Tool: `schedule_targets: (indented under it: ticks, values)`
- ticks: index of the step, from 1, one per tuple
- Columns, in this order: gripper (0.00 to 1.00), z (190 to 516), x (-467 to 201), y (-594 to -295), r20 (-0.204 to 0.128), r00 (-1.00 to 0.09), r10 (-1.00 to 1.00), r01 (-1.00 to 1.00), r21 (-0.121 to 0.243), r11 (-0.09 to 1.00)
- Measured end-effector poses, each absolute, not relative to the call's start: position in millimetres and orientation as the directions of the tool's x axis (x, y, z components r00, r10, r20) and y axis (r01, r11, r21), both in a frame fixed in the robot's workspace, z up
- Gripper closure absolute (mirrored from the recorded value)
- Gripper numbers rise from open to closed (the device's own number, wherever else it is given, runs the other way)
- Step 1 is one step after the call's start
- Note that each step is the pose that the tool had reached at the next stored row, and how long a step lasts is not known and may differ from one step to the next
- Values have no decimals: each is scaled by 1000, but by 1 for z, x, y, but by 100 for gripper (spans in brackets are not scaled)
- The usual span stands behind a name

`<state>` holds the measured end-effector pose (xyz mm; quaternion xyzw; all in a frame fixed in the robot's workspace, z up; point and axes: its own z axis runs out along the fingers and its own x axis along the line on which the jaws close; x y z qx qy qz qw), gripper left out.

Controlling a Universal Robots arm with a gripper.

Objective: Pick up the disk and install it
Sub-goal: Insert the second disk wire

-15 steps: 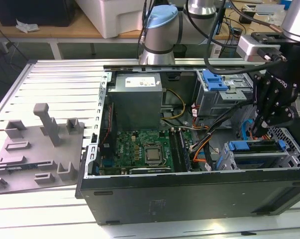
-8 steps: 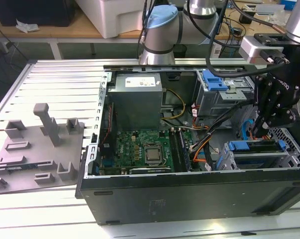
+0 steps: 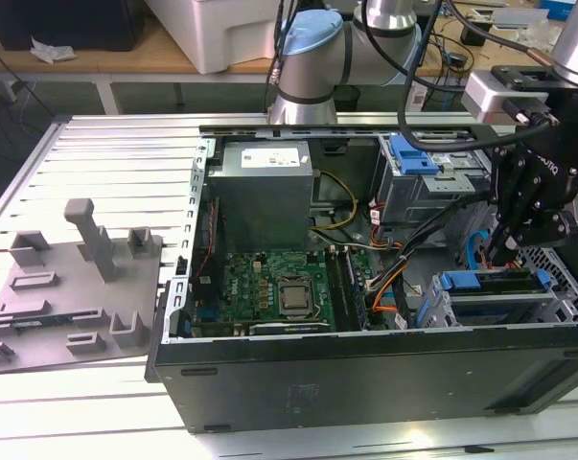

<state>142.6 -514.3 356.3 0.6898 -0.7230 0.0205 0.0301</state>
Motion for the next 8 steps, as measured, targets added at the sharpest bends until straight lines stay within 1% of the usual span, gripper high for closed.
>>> schedule_targets:
  ticks: [8]
  values:
    - [84,356,143,-515,72,-50,-996,-999,12,51]
